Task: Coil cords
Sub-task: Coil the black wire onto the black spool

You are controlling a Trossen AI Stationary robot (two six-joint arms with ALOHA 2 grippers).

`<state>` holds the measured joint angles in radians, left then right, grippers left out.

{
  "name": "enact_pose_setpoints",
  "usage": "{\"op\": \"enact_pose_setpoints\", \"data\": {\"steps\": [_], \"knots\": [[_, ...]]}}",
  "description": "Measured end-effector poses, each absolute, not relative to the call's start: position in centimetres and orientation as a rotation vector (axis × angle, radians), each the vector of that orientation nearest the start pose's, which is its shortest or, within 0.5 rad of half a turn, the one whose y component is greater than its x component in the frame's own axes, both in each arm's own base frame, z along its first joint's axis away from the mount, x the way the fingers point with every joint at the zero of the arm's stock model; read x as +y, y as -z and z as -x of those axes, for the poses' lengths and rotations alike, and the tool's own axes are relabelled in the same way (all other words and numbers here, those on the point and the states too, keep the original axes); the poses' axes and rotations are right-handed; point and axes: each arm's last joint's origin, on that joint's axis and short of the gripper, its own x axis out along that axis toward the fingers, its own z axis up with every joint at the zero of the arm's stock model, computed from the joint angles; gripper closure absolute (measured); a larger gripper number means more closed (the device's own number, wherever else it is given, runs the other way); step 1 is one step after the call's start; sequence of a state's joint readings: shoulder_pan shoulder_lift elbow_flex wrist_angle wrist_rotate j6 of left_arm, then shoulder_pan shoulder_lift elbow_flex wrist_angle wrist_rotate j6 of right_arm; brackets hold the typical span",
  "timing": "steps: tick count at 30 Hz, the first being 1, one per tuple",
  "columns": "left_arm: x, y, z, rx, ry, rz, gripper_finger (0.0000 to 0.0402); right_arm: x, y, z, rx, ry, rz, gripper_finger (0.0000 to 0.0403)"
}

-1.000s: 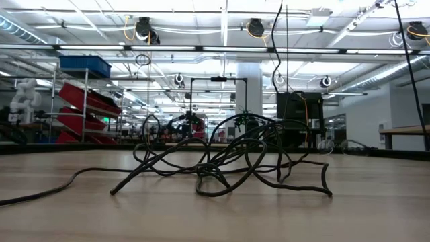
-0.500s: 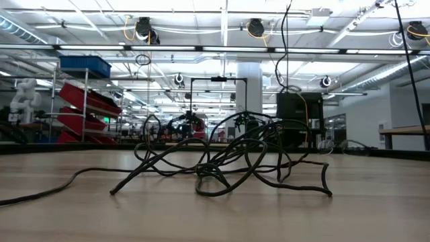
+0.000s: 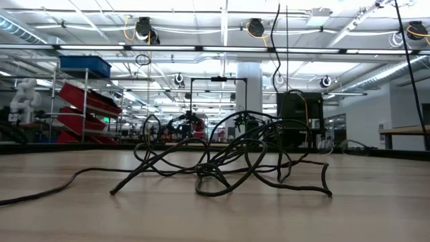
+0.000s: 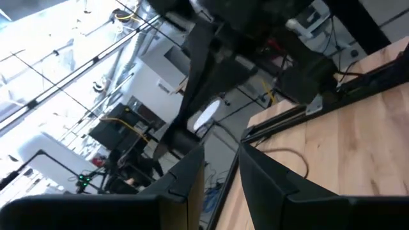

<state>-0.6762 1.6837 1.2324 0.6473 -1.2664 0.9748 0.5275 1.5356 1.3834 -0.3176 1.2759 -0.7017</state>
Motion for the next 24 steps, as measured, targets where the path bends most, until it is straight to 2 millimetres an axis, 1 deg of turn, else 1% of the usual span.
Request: {"op": "enact_pose_setpoints", "data": {"steps": [2, 6, 11, 14, 17, 18, 20, 24], "knots": [[-21.0, -33.0, -30.6, 0.177, -0.589, -0.774, 0.0297, 14.0, -35.4, -30.2, 0.544, 0.561, 1.015, 0.0403], [-20.8, -34.3, -29.6, 0.155, -0.592, -0.739, 0.0297, 14.0, -35.3, -30.4, 0.527, 0.480, 0.994, 0.0403], [-22.0, -35.5, -27.6, 0.122, -0.547, -0.714, 0.0297, 14.1, -35.4, -30.7, 0.490, 0.392, 0.961, 0.0403], [-22.6, -35.8, -26.7, 0.124, -0.542, -0.705, 0.0297, 14.3, -35.6, -30.9, 0.451, 0.316, 0.931, 0.0403], [-23.1, -35.8, -26.2, 0.110, -0.526, -0.658, 0.0297, 14.6, -35.7, -31.1, 0.408, 0.220, 0.902, 0.0403], [-23.2, -35.9, -26.0, 0.096, -0.505, -0.646, 0.0297, 14.7, -35.7, -31.1, 0.397, 0.199, 0.895, 0.0403], [-23.6, -35.9, -26.0, 0.035, -0.411, -0.607, 0.0297, 14.8, -35.9, -31.2, 0.376, 0.192, 0.883, 0.0403], [-24.5, -36.0, -26.2, -0.122, -0.128, -0.502, 0.0297, 14.8, -36.0, -31.2, 0.374, 0.200, 0.885, 0.0403]]}}
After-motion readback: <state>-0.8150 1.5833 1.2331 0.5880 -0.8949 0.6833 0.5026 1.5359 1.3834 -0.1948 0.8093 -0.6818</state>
